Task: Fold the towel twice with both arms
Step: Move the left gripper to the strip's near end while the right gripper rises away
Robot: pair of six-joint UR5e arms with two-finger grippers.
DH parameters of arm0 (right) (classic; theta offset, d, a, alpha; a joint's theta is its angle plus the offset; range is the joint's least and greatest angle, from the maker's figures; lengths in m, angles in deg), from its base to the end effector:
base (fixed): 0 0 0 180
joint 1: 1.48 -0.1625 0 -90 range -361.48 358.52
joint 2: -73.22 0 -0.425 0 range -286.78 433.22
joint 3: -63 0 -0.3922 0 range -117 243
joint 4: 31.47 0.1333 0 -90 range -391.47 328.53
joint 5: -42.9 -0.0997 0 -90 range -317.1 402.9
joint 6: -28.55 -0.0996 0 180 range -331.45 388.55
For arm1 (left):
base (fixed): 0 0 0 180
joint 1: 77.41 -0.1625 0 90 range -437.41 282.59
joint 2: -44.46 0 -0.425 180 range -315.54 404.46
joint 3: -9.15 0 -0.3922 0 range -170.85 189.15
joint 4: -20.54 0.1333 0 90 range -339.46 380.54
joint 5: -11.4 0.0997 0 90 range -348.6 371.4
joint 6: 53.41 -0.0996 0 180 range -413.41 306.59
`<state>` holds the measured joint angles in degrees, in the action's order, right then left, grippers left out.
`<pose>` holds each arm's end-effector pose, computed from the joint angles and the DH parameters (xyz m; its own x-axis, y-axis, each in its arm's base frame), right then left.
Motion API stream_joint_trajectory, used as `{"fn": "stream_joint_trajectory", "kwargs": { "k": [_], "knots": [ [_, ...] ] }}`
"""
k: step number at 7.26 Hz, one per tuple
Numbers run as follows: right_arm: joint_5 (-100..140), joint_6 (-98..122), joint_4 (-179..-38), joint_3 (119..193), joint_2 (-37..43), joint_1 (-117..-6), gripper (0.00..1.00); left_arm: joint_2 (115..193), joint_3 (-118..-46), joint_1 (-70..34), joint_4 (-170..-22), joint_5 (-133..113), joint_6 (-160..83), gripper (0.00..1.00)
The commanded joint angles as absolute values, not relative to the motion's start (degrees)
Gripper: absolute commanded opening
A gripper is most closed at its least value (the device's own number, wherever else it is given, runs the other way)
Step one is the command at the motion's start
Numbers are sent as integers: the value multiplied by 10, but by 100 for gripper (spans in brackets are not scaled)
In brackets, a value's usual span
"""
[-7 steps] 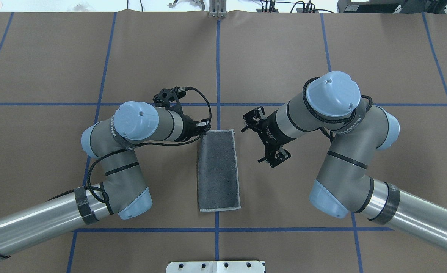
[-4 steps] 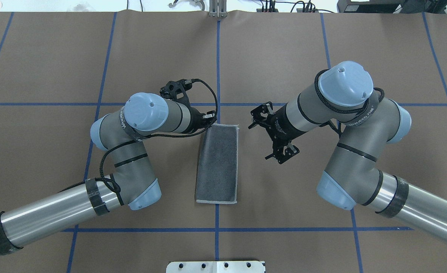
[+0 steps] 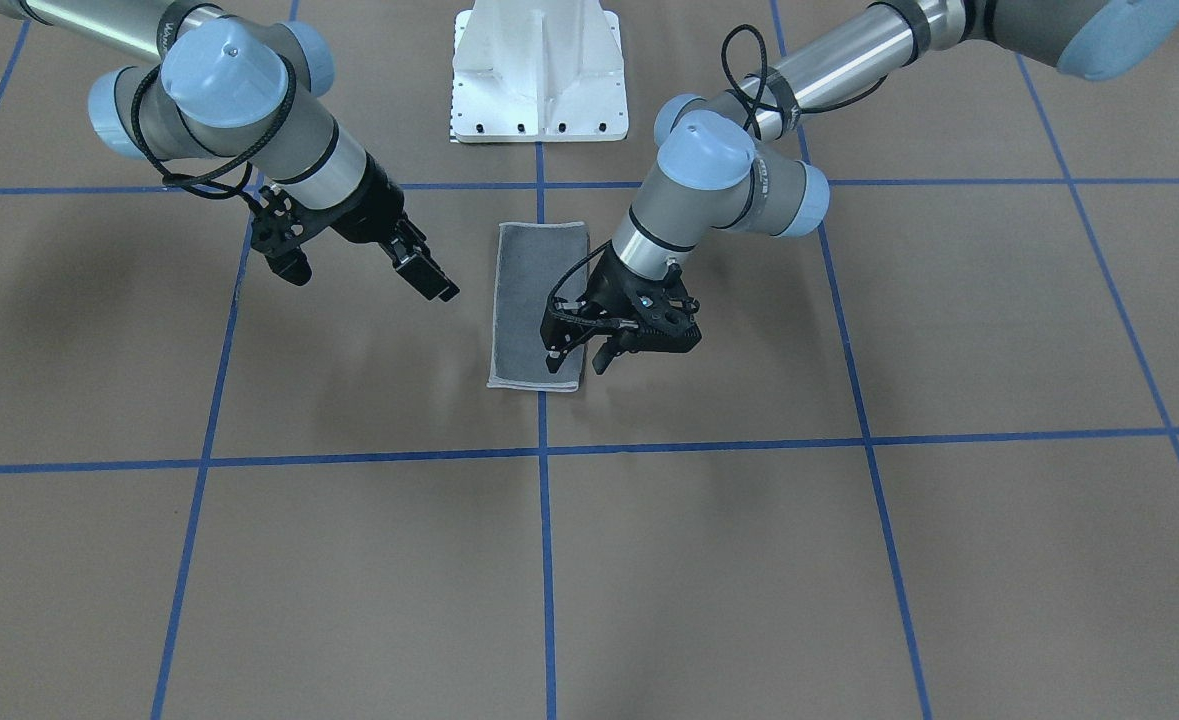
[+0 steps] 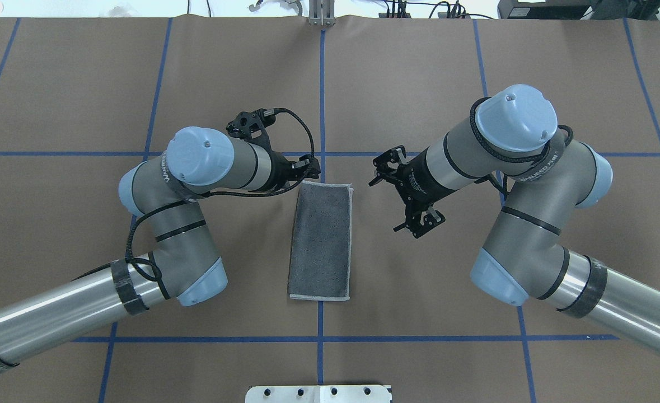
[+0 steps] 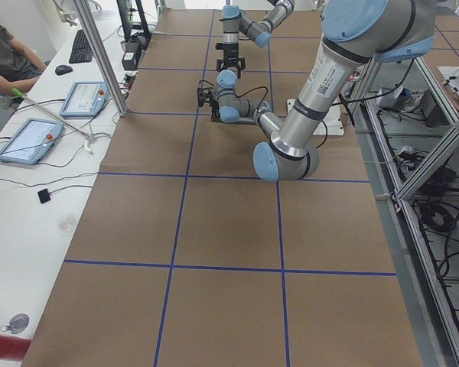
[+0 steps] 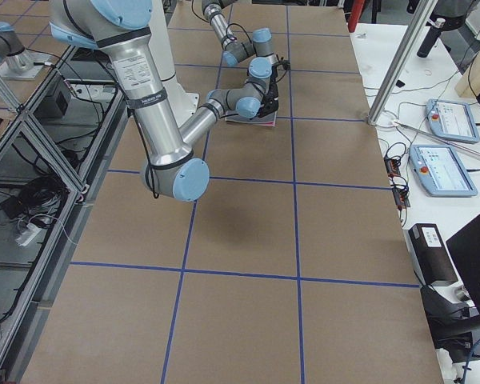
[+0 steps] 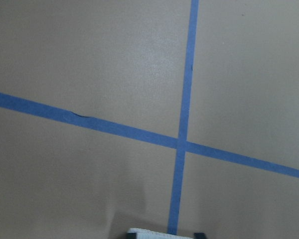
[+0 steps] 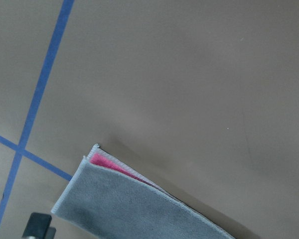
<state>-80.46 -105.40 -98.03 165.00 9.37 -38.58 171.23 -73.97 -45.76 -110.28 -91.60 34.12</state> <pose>-0.4442 -0.4344 0.2536 0.1913 0.8714 0.4517 -0.3484 0.4905 -0.7988 0.5538 -0.4717 0.2455 0.2952 -0.1326 -0.9462 0.3181 0.9475 -0.0336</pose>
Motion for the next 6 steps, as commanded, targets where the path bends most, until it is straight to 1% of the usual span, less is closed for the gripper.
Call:
{"fn": "stream_joint_trajectory", "kwargs": {
  "k": [1,2,3,4,5,6],
  "knots": [
    [-802,-1054,-980,1654,93,-400,100,1622,-831,-458,-1102,-924,381,100],
    [-791,-1054,-980,1656,91,-413,100,1618,-848,-466,-1103,-900,452,98],
    [-788,-1048,-975,1657,91,-422,100,1608,-867,-501,-1102,-866,504,93],
    [-767,-1030,-975,1657,91,-422,100,1597,-880,-530,-1101,-835,520,86],
    [-765,-1028,-975,1655,91,-422,100,1597,-881,-552,-1101,-825,548,76],
    [-765,-1028,-976,1655,92,-421,100,1595,-890,-560,-1100,-825,558,67]
  ]
}}
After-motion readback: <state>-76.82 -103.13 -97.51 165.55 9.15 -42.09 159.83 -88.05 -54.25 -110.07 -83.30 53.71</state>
